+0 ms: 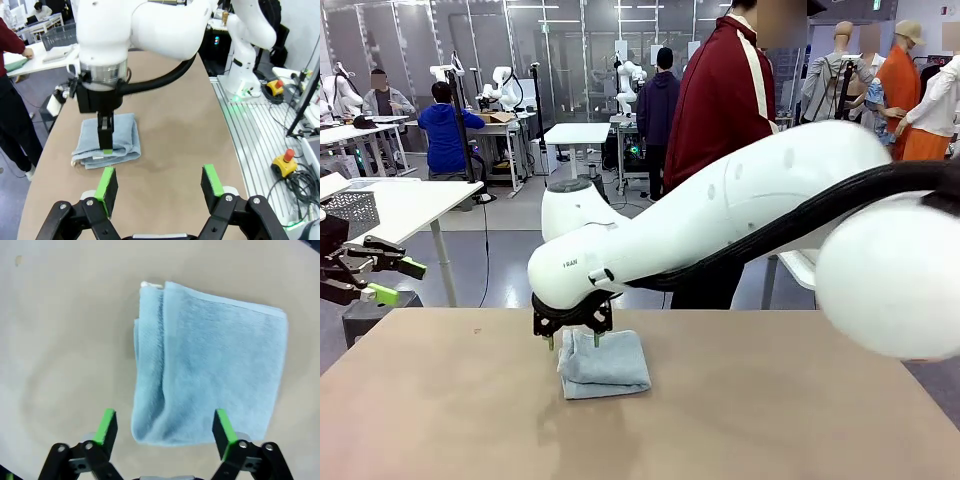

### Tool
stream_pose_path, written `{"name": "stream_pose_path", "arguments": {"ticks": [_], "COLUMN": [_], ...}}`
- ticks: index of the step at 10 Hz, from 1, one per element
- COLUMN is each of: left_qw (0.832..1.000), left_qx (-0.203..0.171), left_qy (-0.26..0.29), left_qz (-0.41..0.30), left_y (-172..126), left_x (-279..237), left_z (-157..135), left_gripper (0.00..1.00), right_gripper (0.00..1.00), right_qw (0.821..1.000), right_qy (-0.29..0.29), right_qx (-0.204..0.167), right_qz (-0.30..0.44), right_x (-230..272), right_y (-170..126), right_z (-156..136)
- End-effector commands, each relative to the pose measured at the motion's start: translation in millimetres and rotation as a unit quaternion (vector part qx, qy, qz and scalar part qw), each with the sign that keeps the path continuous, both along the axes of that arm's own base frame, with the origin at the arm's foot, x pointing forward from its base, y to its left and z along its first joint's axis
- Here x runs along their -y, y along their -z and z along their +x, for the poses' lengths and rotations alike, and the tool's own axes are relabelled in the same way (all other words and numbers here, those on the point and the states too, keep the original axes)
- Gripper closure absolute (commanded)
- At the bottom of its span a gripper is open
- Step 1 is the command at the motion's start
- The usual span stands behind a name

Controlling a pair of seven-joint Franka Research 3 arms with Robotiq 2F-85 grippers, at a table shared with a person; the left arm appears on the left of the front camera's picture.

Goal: Fold the towels and place them in the basket.
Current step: When a person lays out a Towel with hook on the table, fold it in half twice.

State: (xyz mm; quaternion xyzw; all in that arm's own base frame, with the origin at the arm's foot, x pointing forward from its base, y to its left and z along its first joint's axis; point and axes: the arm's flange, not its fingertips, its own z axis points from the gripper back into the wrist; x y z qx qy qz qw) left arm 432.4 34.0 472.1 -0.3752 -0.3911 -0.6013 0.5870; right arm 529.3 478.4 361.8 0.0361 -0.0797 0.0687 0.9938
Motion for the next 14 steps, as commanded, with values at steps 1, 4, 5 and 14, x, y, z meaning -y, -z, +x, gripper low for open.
{"name": "stream_pose_path", "arguments": {"ticks": [1,4,5,14], "left_qw": [1.0,1.0,1.0,1.0], "left_qx": [0.004,0.004,0.004,0.004], "left_qy": [0.003,0.003,0.003,0.003], "left_qz": [-0.008,-0.008,-0.008,-0.008], "left_y": [-2,-2,-2,-2], "left_x": [0,0,0,0], "left_z": [-4,-4,-4,-4], "left_gripper": [0.15,0.15,0.15,0.15], "right_gripper": [0.0,0.0,0.0,0.0], "right_qw": [1.0,0.998,0.998,0.998], "right_qy": [-0.012,-0.023,-0.011,0.006], "right_qx": [0.022,0.049,0.055,0.061], "right_qz": [-0.001,0.019,0.03,0.02], "right_x": [43,109,127,140], "right_y": [-26,-59,-69,-84], "right_z": [-27,-41,-44,-37]}}
